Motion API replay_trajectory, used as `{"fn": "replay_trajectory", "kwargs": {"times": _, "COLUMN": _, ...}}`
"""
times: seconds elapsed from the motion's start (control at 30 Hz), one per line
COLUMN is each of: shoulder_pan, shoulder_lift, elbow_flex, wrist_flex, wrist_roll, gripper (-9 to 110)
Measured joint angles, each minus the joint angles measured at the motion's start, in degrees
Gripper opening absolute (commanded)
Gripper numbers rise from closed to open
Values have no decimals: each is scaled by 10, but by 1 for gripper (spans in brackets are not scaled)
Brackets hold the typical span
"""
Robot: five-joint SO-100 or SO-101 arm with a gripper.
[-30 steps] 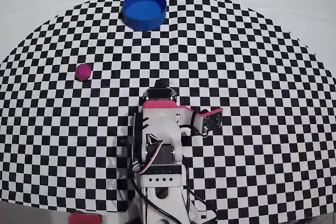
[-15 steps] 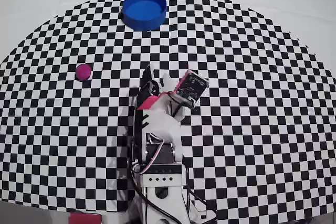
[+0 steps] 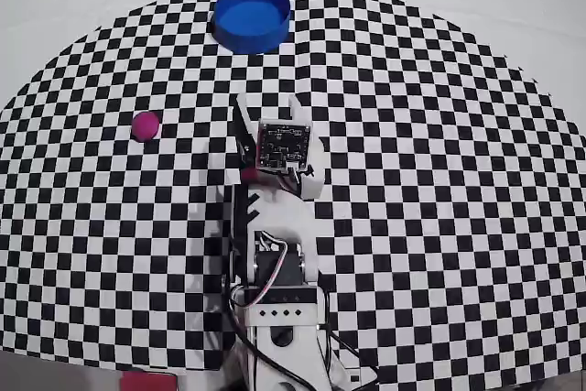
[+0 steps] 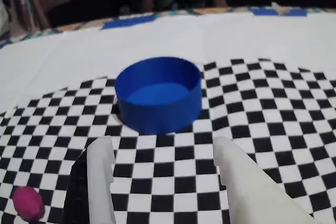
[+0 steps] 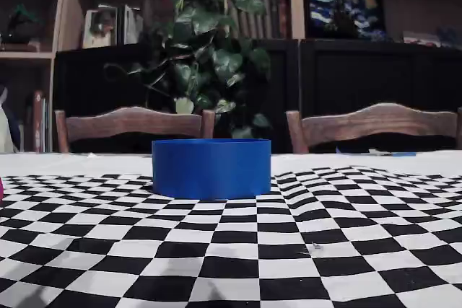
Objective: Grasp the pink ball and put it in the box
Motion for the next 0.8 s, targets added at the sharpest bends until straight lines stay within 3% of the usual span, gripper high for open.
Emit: {"fn": "replay_trajectory", "kwargs": {"times": 0.8, "shoulder_pan": 0, "shoulder_lift": -4, "elbow_flex": 0, "wrist_flex": -23, "wrist_roll": -22, "gripper": 21}}
